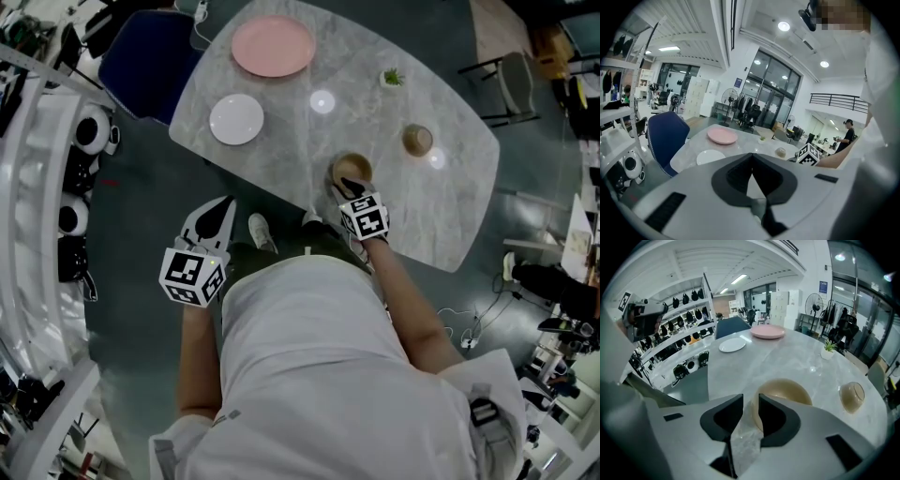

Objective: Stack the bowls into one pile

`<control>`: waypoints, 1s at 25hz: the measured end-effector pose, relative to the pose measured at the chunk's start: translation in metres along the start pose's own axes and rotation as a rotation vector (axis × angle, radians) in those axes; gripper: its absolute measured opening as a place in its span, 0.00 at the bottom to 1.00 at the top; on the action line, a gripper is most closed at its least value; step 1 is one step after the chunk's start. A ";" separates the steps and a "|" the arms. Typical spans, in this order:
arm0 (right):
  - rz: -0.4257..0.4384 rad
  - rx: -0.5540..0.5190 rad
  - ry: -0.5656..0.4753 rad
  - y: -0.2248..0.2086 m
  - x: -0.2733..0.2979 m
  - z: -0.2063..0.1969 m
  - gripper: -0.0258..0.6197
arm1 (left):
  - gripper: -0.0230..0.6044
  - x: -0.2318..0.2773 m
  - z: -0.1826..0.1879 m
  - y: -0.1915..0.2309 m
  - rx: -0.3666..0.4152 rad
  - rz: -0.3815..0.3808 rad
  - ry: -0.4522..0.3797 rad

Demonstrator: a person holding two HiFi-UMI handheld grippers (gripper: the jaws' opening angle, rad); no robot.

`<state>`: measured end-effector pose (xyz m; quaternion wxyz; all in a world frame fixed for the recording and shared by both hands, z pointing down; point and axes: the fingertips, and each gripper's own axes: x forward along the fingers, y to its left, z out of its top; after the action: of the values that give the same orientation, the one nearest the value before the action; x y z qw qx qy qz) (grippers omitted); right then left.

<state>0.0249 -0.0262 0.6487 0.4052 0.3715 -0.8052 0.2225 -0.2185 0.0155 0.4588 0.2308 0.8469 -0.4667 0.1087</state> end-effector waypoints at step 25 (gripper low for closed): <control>-0.237 0.255 -0.117 -0.168 -0.073 -0.040 0.30 | 0.04 0.070 0.009 -0.067 0.061 -0.082 0.069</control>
<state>0.2036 -0.0742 0.6214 0.3305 0.5243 -0.7434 0.2515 -0.1247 -0.0103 0.4593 0.2250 0.8678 -0.4197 0.1423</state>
